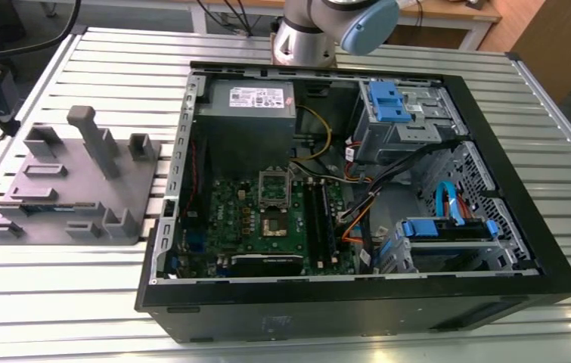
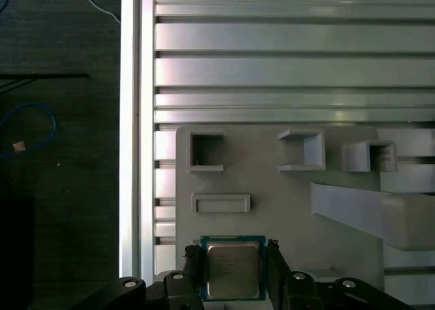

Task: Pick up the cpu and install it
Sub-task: 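Pick up the cpu and move it towards the insertion slot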

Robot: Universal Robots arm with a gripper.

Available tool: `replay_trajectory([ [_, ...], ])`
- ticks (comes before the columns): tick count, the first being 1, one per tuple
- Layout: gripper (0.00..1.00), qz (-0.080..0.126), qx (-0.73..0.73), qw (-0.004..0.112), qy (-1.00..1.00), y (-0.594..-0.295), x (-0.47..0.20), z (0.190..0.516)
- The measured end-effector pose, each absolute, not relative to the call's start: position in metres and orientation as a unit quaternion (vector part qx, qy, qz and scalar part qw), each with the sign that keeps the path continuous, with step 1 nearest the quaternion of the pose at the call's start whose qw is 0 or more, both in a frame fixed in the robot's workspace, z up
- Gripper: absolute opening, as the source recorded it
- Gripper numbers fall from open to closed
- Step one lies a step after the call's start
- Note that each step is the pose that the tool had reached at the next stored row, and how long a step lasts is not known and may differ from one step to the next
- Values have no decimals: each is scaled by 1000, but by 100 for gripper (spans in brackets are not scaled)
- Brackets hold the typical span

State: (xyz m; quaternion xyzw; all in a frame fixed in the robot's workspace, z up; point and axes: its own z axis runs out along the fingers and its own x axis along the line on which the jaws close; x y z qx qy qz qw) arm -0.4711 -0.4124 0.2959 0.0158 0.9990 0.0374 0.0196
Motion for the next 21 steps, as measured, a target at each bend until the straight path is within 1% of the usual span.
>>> replay_trajectory([
  [6, 47, 37, 16, 20, 999, -412, -471, 299],
  [15, 47, 37, 16, 20, 999, -412, -471, 311],
  [21, 47, 37, 16, 20, 999, -412, -471, 312],
])
